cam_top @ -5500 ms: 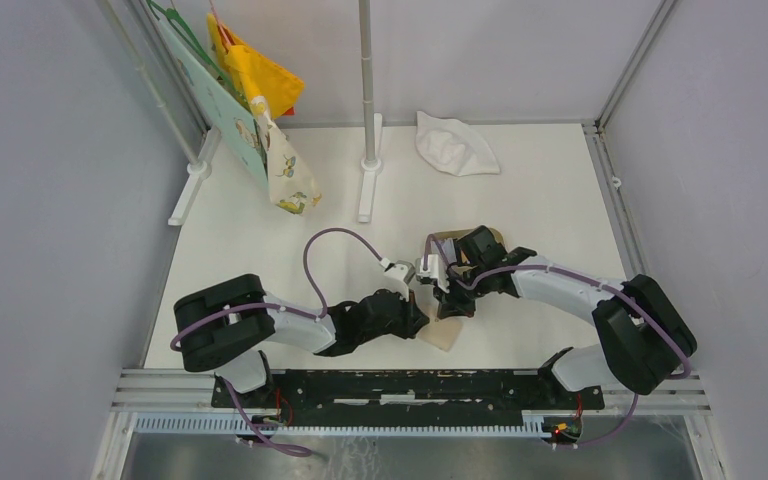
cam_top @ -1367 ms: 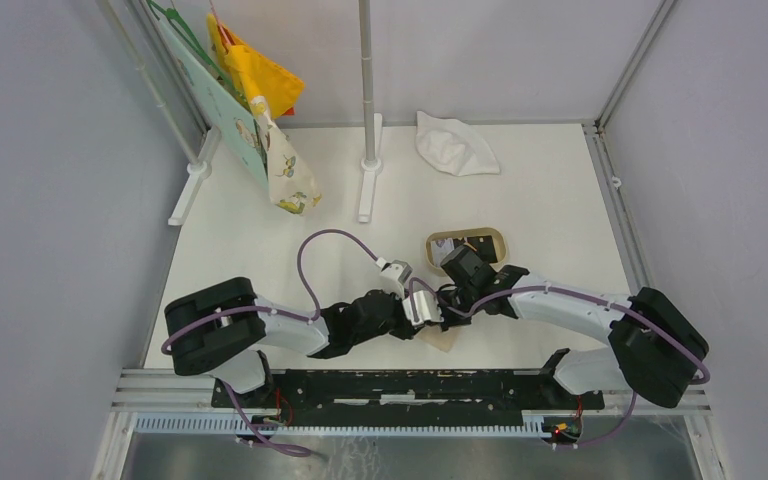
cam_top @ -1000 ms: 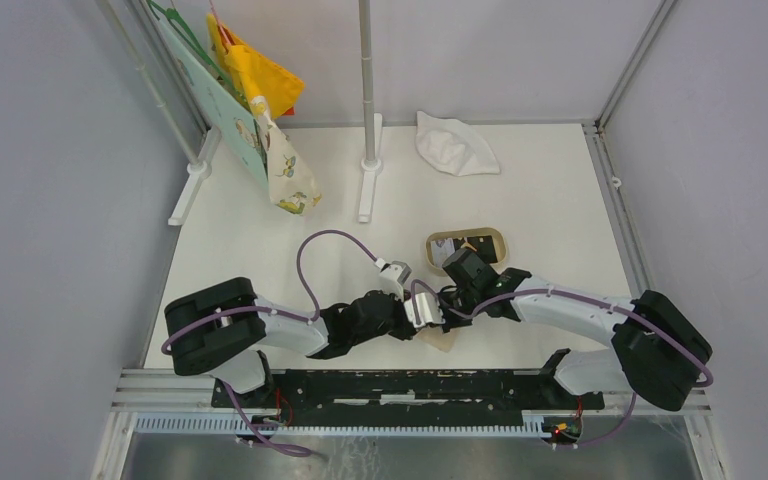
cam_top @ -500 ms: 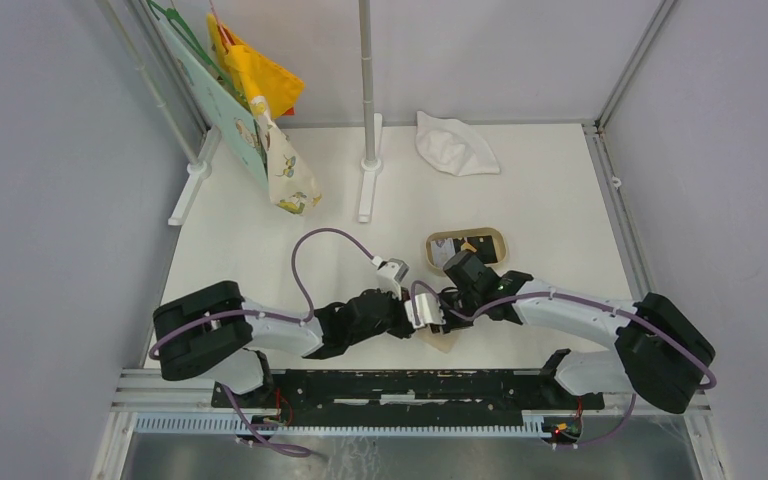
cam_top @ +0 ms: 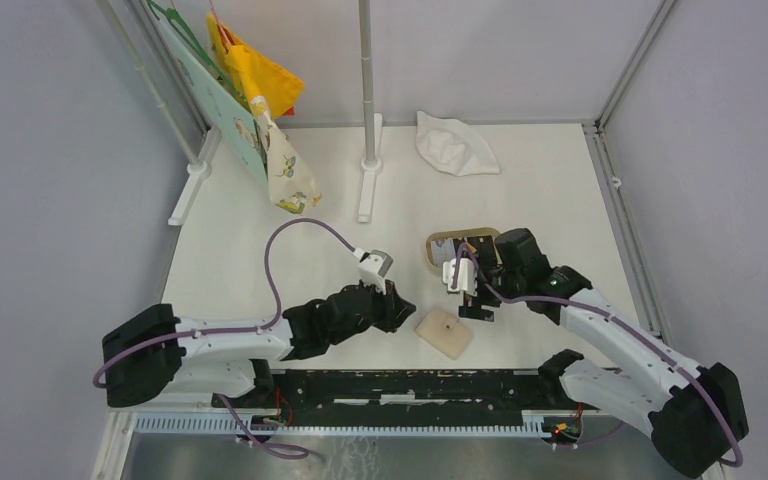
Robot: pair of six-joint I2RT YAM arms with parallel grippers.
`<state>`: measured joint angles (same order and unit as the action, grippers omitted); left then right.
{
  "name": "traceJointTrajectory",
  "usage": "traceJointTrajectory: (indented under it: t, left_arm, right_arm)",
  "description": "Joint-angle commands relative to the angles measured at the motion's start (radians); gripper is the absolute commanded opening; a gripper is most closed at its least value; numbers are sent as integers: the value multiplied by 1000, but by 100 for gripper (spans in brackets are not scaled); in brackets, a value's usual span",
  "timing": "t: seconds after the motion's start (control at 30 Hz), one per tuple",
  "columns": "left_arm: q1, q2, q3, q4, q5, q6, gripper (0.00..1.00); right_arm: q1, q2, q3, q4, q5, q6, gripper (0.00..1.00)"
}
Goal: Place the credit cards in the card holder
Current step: Close the card holder at the center of the board, then reset both arms
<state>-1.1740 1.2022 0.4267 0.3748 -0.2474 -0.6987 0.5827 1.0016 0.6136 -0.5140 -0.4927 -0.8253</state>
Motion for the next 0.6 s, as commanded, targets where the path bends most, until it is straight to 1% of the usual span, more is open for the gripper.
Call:
traceJointTrajectory:
  t: [0.0, 0.07, 0.1, 0.17, 0.2, 0.23, 0.27, 0.3, 0.37, 0.47, 0.57]
  left_arm:
    - [-3, -113, 56, -123, -60, 80, 26]
    - [-2, -174, 65, -174, -80, 98, 34]
    - [-2, -209, 70, -202, -93, 104, 40]
    - [-1, -280, 79, -253, -129, 116, 53]
    - [-1, -317, 81, -272, -148, 123, 60]
    - [-1, -353, 81, -288, -171, 129, 69]
    - [2, -389, 81, -302, -201, 134, 79]
    - [8, -436, 87, -319, -221, 142, 89]
    - [17, -497, 104, -345, -253, 163, 99]
    - [49, -558, 177, -423, -268, 202, 100]
    - [69, -579, 252, -480, -260, 236, 100]
  right_arm:
    - [-68, -81, 73, 36, 16, 43, 87]
    - [-87, -117, 97, 75, 87, 70, 95]
    - [-97, -137, 105, 108, 138, 94, 98]
    - [-113, -177, 128, 197, 257, 169, 98]
    - [-114, -196, 137, 242, 350, 229, 98]
    - [-115, -211, 148, 292, 443, 286, 98]
    - [-115, -223, 160, 319, 495, 320, 98]
    - [-116, -234, 176, 339, 533, 346, 98]
    - [-116, -252, 213, 346, 536, 386, 98]
    - [-115, -271, 276, 303, 437, 399, 98]
    - [-120, -277, 306, 273, 362, 400, 98]
